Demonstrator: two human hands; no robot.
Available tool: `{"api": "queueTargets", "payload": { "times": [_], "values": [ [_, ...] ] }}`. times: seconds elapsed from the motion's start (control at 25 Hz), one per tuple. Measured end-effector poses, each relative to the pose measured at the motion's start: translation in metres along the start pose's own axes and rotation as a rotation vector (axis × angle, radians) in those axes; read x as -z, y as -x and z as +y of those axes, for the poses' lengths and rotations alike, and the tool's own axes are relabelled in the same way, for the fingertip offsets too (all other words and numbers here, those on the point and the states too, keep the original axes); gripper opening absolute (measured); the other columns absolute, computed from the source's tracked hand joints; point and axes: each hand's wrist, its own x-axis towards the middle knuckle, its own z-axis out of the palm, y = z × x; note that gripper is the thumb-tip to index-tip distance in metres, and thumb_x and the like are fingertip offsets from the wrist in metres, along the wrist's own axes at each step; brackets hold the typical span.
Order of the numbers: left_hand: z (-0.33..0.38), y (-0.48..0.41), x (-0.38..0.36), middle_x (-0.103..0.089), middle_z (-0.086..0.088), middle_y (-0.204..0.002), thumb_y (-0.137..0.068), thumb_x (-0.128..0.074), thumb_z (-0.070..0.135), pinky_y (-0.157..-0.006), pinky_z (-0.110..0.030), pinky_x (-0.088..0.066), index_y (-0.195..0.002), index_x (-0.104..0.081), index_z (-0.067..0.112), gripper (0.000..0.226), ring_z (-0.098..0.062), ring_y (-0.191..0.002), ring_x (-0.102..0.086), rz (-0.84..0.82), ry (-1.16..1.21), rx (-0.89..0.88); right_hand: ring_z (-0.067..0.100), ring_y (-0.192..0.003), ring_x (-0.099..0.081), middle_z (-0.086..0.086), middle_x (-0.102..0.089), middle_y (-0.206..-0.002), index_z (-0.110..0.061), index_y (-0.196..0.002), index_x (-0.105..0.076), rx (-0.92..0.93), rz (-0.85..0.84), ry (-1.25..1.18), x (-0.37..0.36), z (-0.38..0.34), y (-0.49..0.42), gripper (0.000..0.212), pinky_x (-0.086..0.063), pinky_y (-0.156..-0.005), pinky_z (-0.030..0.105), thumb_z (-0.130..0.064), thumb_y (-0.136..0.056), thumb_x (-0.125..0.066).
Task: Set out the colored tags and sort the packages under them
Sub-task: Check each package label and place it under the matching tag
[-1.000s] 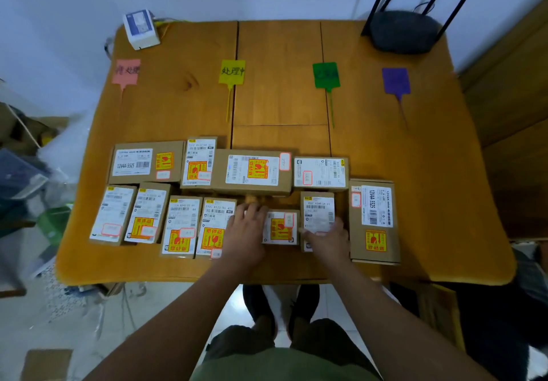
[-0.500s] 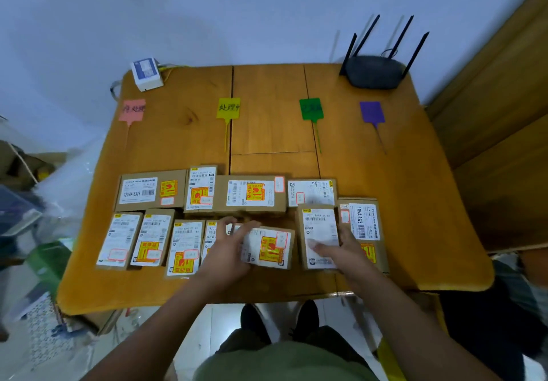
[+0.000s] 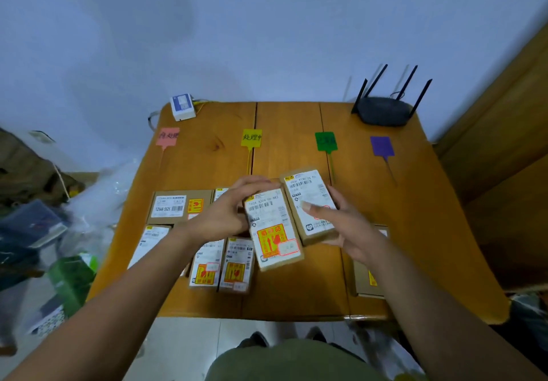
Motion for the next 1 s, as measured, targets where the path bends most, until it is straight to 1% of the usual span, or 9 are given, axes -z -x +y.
{"api": "queueTargets", "payload": {
  "times": [0.16,0.24,0.32,0.4,0.56,0.64,0.72,0.88,1.0],
  "values": [
    [-0.014,-0.002,-0.032,-0.068,-0.003,-0.132,-0.084,-0.044,-0.027,-0.067,-0.031,-0.063,-0.137,-0.063,0.024,0.076,-0.018,-0.119,-0.068,0.421,0.456,0.163,0.013,-0.117,-0.069,-0.026,-0.079,-0.108,-0.071,-0.101,-0.061,0.013,0.075,-0.157,-0.022,0.018,-0.002,0.060,-0.055,-0.098,0.058,-0.053,-0.057,-0.098],
    [-0.019,-0.006,-0.042,-0.078,0.005,-0.114,-0.087,-0.034,-0.028,-0.054,-0.030,-0.060,-0.134,-0.063,0.019,0.072,-0.020,-0.098,-0.076,0.583,0.692,0.237,0.009,-0.114,-0.068,-0.031,-0.078,-0.105,-0.078,-0.091,-0.060,0.029,0.080,-0.183,-0.027,0.019,-0.002,0.055,-0.055,-0.090,0.052,-0.058,-0.054,-0.096],
    [-0.019,-0.011,-0.047,-0.074,0.004,-0.116,-0.096,-0.040,-0.018,-0.054,-0.031,-0.058,-0.134,-0.062,0.017,0.056,-0.019,-0.082,-0.077,0.725,0.784,0.280,0.012,-0.116,-0.071,-0.027,-0.078,-0.112,-0.077,-0.097,-0.060,0.055,0.088,-0.195,-0.031,0.014,-0.003,0.060,-0.057,-0.092,0.052,-0.061,-0.052,-0.096],
    [-0.018,-0.016,-0.048,-0.071,-0.014,-0.124,-0.104,-0.047,0.001,-0.063,-0.035,-0.055,-0.128,-0.065,0.016,0.034,-0.023,-0.082,-0.074,0.811,0.821,0.333,0.014,-0.119,-0.071,-0.023,-0.077,-0.119,-0.072,-0.113,-0.059,0.094,0.093,-0.194,-0.035,0.006,-0.006,0.068,-0.057,-0.097,0.056,-0.059,-0.058,-0.095],
    [-0.014,-0.017,-0.040,-0.077,-0.007,-0.126,-0.107,-0.051,0.033,-0.088,-0.044,-0.061,-0.134,-0.068,0.029,0.033,-0.031,-0.111,-0.076,0.629,0.886,0.319,0.021,-0.127,-0.067,-0.012,-0.071,-0.137,-0.054,-0.152,-0.039,0.131,0.102,-0.234,-0.037,-0.010,-0.008,0.077,-0.046,-0.110,0.066,-0.051,-0.087,-0.079],
    [-0.010,-0.018,-0.030,-0.074,-0.007,-0.133,-0.104,-0.054,0.021,-0.089,-0.045,-0.063,-0.148,-0.056,0.030,0.045,-0.031,-0.113,-0.075,0.563,0.883,0.248,0.022,-0.125,-0.070,-0.007,-0.073,-0.135,-0.050,-0.153,-0.042,0.170,0.070,-0.326,-0.034,-0.019,-0.011,0.058,-0.048,-0.110,0.064,-0.038,-0.101,-0.065],
    [-0.006,-0.022,-0.018,-0.071,-0.005,-0.139,-0.102,-0.061,0.017,-0.090,-0.044,-0.063,-0.154,-0.048,0.028,0.054,-0.028,-0.113,-0.076,0.609,0.861,0.210,0.025,-0.125,-0.070,-0.003,-0.073,-0.136,-0.045,-0.157,-0.038,0.208,0.027,-0.383,-0.027,-0.027,-0.013,0.060,-0.053,-0.107,0.059,-0.024,-0.105,-0.059],
    [-0.002,-0.028,0.001,-0.075,-0.007,-0.130,-0.099,-0.068,0.024,-0.090,-0.044,-0.064,-0.148,-0.055,0.025,0.050,-0.029,-0.112,-0.076,0.638,0.828,0.154,0.028,-0.120,-0.073,0.002,-0.075,-0.133,-0.047,-0.157,-0.037,0.260,-0.063,-0.394,-0.021,-0.039,-0.014,0.068,-0.065,-0.084,0.047,-0.011,-0.104,-0.060],
    [-0.003,-0.026,0.002,-0.075,-0.009,-0.132,-0.099,-0.067,0.023,-0.082,-0.038,-0.066,-0.147,-0.056,0.027,0.050,-0.028,-0.112,-0.076,0.612,0.895,0.134,0.029,-0.118,-0.074,0.002,-0.076,-0.131,-0.049,-0.156,-0.038,0.268,-0.063,-0.414,-0.022,-0.042,-0.018,0.071,-0.065,-0.084,0.048,-0.009,-0.102,-0.062]
  ]
}}
